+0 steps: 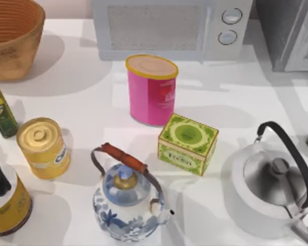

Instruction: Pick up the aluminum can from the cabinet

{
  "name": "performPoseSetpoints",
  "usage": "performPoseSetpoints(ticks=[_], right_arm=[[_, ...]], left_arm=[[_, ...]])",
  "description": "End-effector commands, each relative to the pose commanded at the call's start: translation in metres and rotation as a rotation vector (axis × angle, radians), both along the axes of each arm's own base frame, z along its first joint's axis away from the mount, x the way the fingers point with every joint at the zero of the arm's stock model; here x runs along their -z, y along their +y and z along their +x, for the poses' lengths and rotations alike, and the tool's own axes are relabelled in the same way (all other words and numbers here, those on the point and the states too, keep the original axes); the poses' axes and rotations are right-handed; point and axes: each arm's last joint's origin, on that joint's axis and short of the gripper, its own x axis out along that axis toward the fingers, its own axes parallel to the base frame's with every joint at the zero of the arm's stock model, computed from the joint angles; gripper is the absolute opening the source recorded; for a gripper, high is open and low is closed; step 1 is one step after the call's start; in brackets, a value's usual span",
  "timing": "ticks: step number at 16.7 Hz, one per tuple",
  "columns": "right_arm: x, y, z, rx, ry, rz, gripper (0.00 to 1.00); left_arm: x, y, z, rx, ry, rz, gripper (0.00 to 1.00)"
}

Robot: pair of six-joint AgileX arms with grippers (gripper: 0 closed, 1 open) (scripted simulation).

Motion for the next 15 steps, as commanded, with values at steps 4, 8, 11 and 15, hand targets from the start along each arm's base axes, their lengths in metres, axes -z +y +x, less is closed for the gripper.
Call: performPoseSetpoints(ticks=[4,8,11,15], right_arm=[[0.0,0.0,0.0,0.0,0.0,0.0,0.02],[0.0,0.0,0.0,0.0,0.0,0.0,0.0],[0.0,0.0,0.0,0.0,0.0,0.0,0.0],[-0.0031,0.0012,-0.0057,0.001,0.0,0.001,0.0]], left_arm=[[0.0,0.0,0.0,0.0,0.0,0.0,1.0],[0.0,0.0,0.0,0.0,0.0,0.0,1.0],[0.0,0.0,0.0,0.0,0.0,0.0,1.0],[0.0,0.0,0.0,0.0,0.0,0.0,1.0]])
